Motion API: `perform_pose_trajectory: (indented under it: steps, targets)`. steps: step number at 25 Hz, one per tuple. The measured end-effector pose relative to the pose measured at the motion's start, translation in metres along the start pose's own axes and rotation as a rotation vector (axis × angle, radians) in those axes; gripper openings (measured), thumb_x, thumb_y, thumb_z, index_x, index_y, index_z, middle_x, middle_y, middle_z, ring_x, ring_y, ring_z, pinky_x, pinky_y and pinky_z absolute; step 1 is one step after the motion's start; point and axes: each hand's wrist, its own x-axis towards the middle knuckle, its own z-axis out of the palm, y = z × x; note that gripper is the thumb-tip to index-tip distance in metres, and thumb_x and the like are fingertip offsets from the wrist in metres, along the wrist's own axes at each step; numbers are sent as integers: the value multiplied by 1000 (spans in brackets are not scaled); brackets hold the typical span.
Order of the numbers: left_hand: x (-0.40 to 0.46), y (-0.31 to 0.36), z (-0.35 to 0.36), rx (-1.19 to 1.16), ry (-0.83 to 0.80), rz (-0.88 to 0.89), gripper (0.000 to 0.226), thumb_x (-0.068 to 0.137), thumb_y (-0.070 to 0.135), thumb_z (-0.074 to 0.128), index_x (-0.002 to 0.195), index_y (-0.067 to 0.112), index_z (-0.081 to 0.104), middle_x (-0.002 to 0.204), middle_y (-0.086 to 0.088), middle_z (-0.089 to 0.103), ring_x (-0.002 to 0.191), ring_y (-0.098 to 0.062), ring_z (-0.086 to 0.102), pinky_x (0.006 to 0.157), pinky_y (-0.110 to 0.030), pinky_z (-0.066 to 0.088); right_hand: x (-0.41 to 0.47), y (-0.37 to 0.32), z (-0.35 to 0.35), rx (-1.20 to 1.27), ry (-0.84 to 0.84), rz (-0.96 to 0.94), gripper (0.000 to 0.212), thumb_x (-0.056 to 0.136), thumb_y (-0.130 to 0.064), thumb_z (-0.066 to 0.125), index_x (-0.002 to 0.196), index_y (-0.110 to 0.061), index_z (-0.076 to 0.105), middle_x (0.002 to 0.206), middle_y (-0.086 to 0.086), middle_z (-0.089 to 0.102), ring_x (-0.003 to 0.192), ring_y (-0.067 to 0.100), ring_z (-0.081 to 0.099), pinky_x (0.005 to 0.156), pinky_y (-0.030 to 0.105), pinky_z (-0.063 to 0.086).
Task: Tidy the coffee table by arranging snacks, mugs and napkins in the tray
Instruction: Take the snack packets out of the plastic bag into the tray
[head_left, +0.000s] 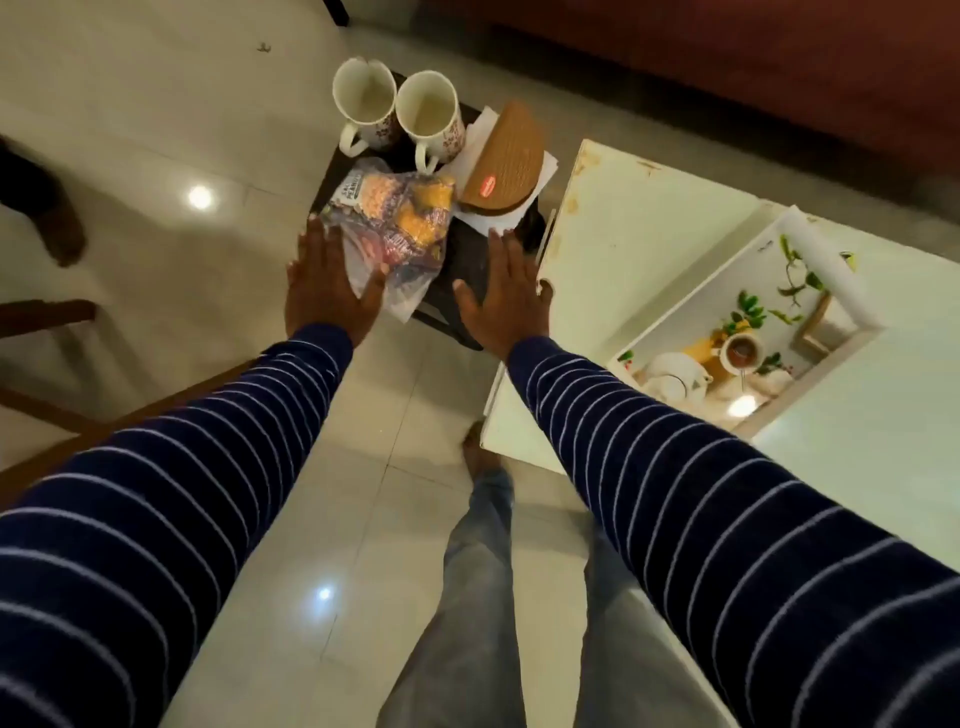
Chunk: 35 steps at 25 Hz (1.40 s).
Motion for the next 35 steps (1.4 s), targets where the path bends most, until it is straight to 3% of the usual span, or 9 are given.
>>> perform_pose_trajectory:
  steps: [4, 7, 12, 16, 20, 24, 29, 32, 35]
  targets:
    - [52, -18, 5, -344, -23, -275, 77, 93, 49, 56, 152, 10, 27, 158, -15, 31, 145, -31, 28, 118, -41, 24, 45, -29, 32, 389, -289, 102, 61, 91, -37, 60, 142, -11, 39, 142, 13, 51, 128, 32, 50, 105, 51, 44]
    - [87, -24, 13, -505, -87, -372, 72, 85, 57, 63, 140, 14, 44, 139, -11, 55, 126, -32, 52, 103, -37, 42, 76, -38, 54, 599, -253, 198, 50, 89, -27, 63, 134, -10, 48, 131, 11, 59, 121, 28, 56, 104, 48, 47]
    - [119, -31, 22, -640, -177, -459, 73, 78, 67, 63, 131, 18, 54, 121, -5, 64, 109, -28, 60, 92, -37, 49, 101, -47, 68, 791, -250, 310, 51, 87, -31, 69, 131, -15, 48, 117, 0, 63, 104, 19, 60, 92, 32, 48]
    - [120, -32, 23, -878, -259, -567, 61, 68, 65, 75, 109, 21, 64, 101, 0, 70, 86, -17, 66, 73, -28, 54, 106, -46, 68, 874, -285, 392, 45, 87, -27, 72, 127, -12, 59, 122, 7, 69, 108, 24, 66, 97, 40, 53]
    - [101, -24, 16, -1026, -293, -590, 46, 61, 53, 83, 91, 23, 67, 94, -3, 75, 85, -23, 73, 75, -35, 59, 82, -41, 50, 999, -398, 479, 24, 92, -31, 62, 110, -15, 66, 99, 4, 74, 74, 10, 73, 64, 26, 56]
    - [63, -1, -6, -1203, -375, -443, 54, 68, 34, 85, 116, 27, 63, 107, -1, 75, 92, -21, 74, 71, -39, 60, 37, -24, 31, 1156, -480, 575, 43, 93, -59, 44, 108, -25, 66, 106, 6, 72, 100, 26, 68, 95, 47, 52]
    - [1, 52, -27, -1093, -469, -148, 44, 76, 13, 82, 107, 31, 57, 110, 6, 72, 99, -10, 71, 76, -31, 60, -11, -2, 18, 1528, -539, 686, 79, 84, -84, 26, 136, -33, 57, 139, 9, 59, 128, 32, 54, 110, 60, 36]
    - [-31, 94, -41, -759, -337, 188, 35, 80, 8, 77, 102, 17, 51, 101, 3, 71, 89, -5, 70, 68, -22, 59, -36, 9, -2, 1567, -534, 731, 69, 90, -75, 28, 127, -28, 63, 129, 3, 63, 126, 28, 52, 110, 52, 36]
    - [-58, 129, -57, -363, -126, 493, 32, 79, 5, 75, 101, 15, 53, 96, -8, 70, 86, -22, 68, 65, -39, 60, -60, 28, -40, 1385, -336, 718, 42, 99, -57, 33, 122, -31, 56, 131, 0, 57, 117, 23, 50, 100, 45, 41]
